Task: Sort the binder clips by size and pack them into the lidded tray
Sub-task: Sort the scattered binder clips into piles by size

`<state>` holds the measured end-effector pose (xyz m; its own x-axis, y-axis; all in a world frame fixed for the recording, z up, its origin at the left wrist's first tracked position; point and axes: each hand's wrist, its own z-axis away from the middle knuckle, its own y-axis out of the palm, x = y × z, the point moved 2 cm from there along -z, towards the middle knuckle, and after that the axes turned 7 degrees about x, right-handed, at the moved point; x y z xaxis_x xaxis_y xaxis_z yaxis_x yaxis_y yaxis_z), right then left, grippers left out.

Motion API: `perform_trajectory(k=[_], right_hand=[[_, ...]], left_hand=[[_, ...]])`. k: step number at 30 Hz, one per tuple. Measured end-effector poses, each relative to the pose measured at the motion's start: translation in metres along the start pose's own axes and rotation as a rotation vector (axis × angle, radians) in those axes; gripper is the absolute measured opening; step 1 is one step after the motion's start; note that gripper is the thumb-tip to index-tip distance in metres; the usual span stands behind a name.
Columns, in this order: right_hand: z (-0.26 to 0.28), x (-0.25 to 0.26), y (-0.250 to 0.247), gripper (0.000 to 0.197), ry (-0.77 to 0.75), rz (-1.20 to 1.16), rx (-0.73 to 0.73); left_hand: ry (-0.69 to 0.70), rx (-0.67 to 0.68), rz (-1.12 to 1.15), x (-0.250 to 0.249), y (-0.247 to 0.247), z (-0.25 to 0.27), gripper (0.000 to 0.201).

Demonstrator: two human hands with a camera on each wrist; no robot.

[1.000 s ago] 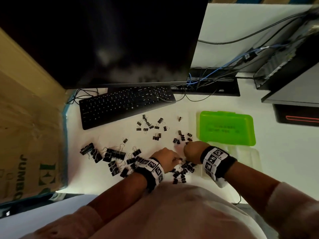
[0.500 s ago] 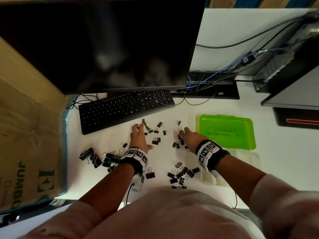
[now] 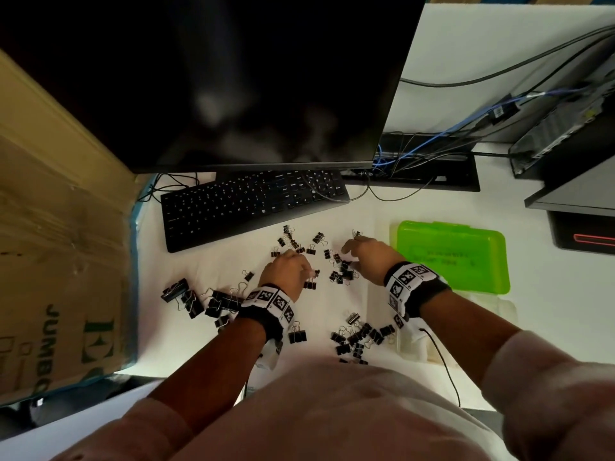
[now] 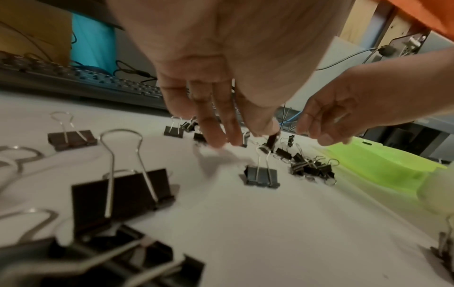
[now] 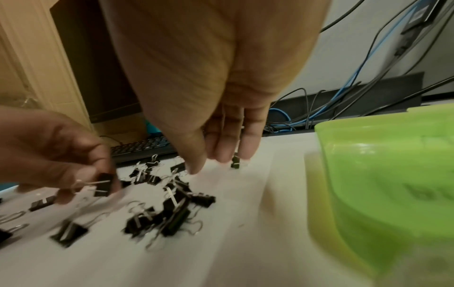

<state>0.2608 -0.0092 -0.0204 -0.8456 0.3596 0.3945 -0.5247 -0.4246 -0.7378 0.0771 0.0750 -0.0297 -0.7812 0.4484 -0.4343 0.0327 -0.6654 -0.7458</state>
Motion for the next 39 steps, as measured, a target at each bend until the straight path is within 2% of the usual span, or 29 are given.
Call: perform_trajectory(k=[2, 5, 7, 10, 13, 15, 17, 19, 23, 25, 27, 29, 31, 33, 35, 37, 39], right_hand=[[-0.003, -0.007, -0.009, 0.033, 0.022, 0.066, -0.095], [-0.007, -0.013, -0.016, 0.045, 0.033, 0.106, -0.148], [-0.010, -0.015, -0.015, 0.057, 0.045, 0.092, -0.090], [-0.013, -0.015, -0.008, 0.064, 0.052, 0.054, -0.001], [-0.013, -0.011, -0.001, 0.067, 0.049, -0.021, -0.006], [-0.012, -0.008, 0.003, 0.072, 0.033, -0.039, -0.003], [-0.013, -0.004, 0.007, 0.074, 0.011, -0.030, 0.028], [-0.014, 0.000, 0.006, 0.066, 0.010, 0.066, 0.013], [-0.022, 0.018, -0.010, 0.042, -0.079, 0.295, -0.166], [-0.031, 0.026, -0.011, 0.050, -0.179, 0.334, -0.113], [-0.037, 0.034, -0.008, 0.057, -0.233, 0.368, 0.008], [-0.040, 0.039, -0.005, 0.052, -0.210, 0.366, 0.089], [-0.044, 0.040, -0.003, 0.044, -0.179, 0.298, 0.088], [-0.046, 0.037, -0.004, 0.040, -0.151, 0.195, 0.016], [-0.042, 0.031, -0.010, 0.036, -0.154, 0.075, -0.099], [-0.027, 0.025, -0.021, 0.031, -0.206, 0.014, -0.185], [-0.006, 0.021, -0.028, 0.027, -0.282, 0.021, -0.163]], left_hand=[[-0.028, 0.021, 0.044, -0.001, -0.001, 0.003, 0.016], [-0.050, 0.044, 0.101, 0.001, -0.001, 0.009, 0.010], [-0.049, 0.045, 0.144, 0.001, -0.001, 0.012, 0.018], [-0.048, 0.039, 0.180, -0.001, 0.001, 0.015, 0.029], [-0.059, 0.047, 0.262, -0.002, 0.006, 0.015, 0.030], [-0.065, 0.074, 0.336, -0.001, 0.010, 0.015, 0.050], [-0.079, 0.102, 0.329, -0.002, 0.014, 0.017, 0.058], [-0.078, 0.111, 0.283, -0.002, 0.021, 0.017, 0.050], [-0.038, 0.193, 0.282, -0.016, 0.030, 0.023, 0.030], [0.015, 0.242, 0.265, -0.028, 0.038, 0.028, 0.022], [0.053, 0.281, 0.242, -0.039, 0.048, 0.033, 0.018], [0.080, 0.338, 0.228, -0.046, 0.055, 0.036, 0.018], [0.111, 0.393, 0.222, -0.049, 0.058, 0.037, 0.021], [0.125, 0.346, 0.228, -0.045, 0.049, 0.036, 0.025], [0.082, 0.140, 0.251, -0.032, 0.031, 0.031, 0.029], [-0.004, -0.063, 0.279, -0.014, 0.009, 0.022, 0.044], [-0.087, -0.138, 0.240, 0.000, -0.009, 0.010, 0.067]])
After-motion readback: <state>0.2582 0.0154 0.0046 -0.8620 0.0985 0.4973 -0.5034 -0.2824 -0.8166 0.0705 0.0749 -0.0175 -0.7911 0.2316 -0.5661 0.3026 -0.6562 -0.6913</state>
